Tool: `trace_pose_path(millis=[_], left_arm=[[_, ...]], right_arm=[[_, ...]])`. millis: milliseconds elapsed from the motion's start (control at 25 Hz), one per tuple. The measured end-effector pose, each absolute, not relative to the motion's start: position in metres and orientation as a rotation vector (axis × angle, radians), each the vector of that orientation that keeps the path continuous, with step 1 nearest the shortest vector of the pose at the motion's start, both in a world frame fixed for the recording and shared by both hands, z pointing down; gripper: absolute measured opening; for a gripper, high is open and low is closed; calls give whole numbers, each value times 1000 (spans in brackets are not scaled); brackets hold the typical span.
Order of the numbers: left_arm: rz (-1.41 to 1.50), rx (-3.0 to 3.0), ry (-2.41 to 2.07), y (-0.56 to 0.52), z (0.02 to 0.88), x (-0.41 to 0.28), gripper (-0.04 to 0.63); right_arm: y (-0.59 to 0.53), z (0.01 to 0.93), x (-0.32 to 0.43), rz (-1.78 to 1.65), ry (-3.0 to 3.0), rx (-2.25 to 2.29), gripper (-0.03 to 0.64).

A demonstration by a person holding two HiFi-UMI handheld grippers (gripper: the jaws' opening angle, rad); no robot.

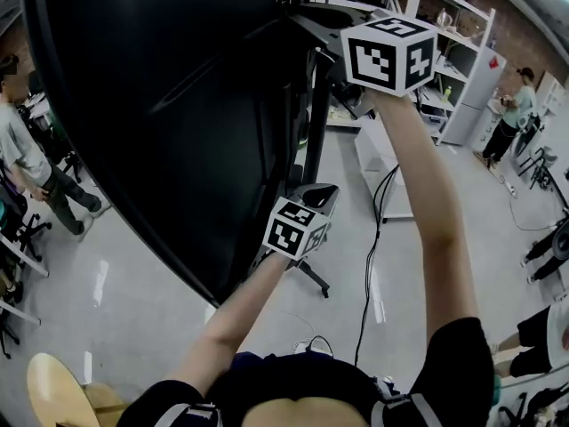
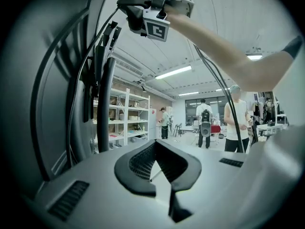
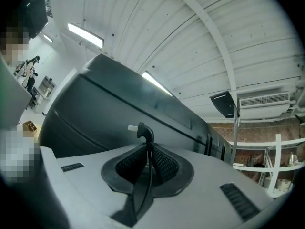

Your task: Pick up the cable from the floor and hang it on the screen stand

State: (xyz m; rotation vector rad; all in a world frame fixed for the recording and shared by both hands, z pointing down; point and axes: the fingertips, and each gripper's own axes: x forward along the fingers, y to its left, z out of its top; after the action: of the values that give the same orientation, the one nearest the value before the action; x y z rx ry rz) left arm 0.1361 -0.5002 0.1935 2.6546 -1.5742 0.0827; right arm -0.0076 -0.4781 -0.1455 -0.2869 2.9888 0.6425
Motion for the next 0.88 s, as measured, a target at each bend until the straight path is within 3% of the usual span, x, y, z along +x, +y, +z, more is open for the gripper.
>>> trace_pose_path(millis=[520,880], left_arm=[[4,2629,-1649,-524,168,116,6],[7,2653,-1621,-541,147,118,6]], right_arm=[[-521,-206,-37,614,2924,-447,54],[-563,-271,17,478,2731,-584,54]])
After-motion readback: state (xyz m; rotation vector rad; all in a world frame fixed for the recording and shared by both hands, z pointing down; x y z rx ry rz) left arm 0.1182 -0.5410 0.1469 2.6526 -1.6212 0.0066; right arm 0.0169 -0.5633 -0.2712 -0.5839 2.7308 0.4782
